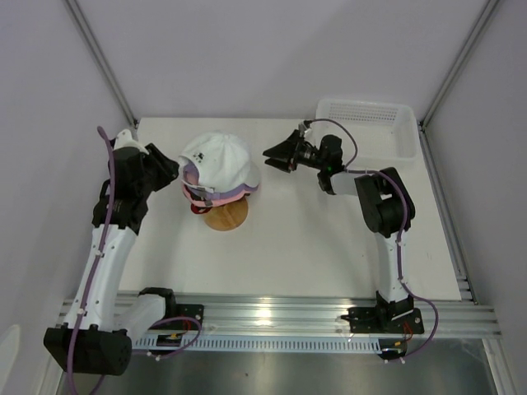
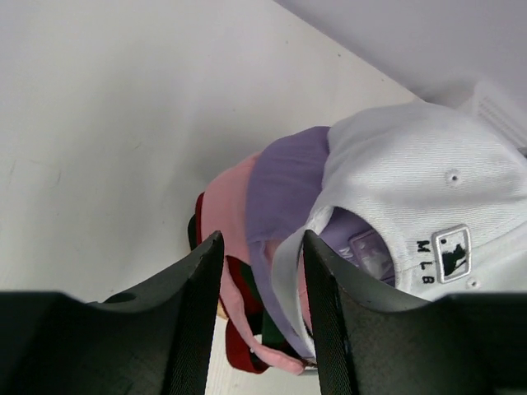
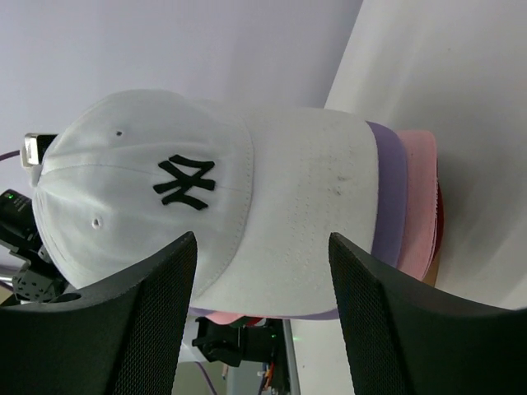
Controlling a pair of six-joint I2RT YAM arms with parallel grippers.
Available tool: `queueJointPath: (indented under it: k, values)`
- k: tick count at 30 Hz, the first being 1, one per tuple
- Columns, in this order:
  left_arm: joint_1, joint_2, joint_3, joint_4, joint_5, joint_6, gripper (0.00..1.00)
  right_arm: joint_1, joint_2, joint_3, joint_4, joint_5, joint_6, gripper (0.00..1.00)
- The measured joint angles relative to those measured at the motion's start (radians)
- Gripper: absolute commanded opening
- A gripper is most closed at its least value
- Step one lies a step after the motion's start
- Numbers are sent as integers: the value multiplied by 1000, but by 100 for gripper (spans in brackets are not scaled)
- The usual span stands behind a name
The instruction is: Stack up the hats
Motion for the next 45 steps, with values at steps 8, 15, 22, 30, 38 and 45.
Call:
queueJointPath:
  k: [8,15,22,30,38,45]
  values:
    - [1,148,45,52,143,75,41,24,0,105,-192,18,-131,68]
    - [-14,217,98,34,149,133,26,45,0,154,-267,26,-177,68]
    - [-91,213,156,-43,-69,159,1,55,0,183,-339,41,-226,67]
    - [-98,98,150,-134,-169,159,1,57,0,189,-463,82,-303,66]
    - [-104,136,97,-170,-166,158,1,79,29,233,-489,97,-321,65]
    - [-122,151,-77,-130,-148,93,1,85,70,234,-480,117,-301,65]
